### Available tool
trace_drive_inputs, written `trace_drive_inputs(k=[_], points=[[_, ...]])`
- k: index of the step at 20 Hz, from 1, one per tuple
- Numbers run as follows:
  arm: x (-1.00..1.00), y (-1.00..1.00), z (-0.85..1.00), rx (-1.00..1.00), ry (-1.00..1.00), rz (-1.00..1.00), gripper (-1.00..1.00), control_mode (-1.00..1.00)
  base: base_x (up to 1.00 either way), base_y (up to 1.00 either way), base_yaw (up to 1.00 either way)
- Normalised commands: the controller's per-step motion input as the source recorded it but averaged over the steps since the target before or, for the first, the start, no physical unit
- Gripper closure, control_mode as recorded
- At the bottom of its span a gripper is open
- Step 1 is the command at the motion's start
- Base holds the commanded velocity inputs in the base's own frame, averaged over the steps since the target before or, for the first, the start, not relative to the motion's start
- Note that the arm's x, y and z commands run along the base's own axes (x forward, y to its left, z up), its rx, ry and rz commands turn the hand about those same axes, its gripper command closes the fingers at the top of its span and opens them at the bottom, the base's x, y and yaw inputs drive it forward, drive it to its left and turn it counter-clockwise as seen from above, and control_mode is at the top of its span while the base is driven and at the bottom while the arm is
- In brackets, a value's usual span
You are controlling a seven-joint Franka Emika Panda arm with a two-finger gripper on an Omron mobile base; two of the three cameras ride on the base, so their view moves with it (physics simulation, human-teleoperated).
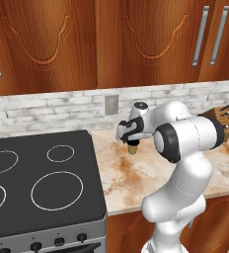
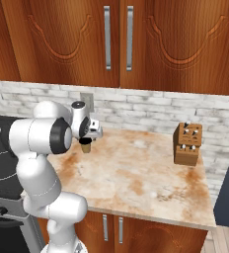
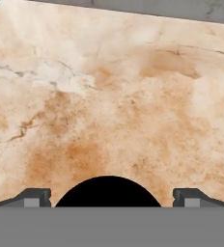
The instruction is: Move the drinks to the dining counter.
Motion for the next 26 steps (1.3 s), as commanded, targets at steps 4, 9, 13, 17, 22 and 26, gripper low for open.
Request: trace_drive_inputs(k=[4,9,13,17,22,26], points=[[-0.12,-0.02,-0.07,0.0,0.0,0.0,-1.0,-1.0,0.0,0.0,0.0],[-0.01,0.0,-0.11,0.0,0.0,0.0,-1.0,-1.0,0.0,0.0,0.0],[0.0,0.0,-0.27,0.0,0.0,0.0,-1.0,-1.0,0.0,0.0,0.0],[0.0,0.0,-0.36,0.0,0.02,0.0,-1.0,-1.0,0.0,0.0,0.0],[-0.07,-0.03,-0.47,0.0,0.11,0.0,1.0,-1.0,0.0,0.0,0.0],[-0.4,-0.35,-0.45,0.0,0.1,0.0,1.0,-1.0,0.0,0.0,0.0]])
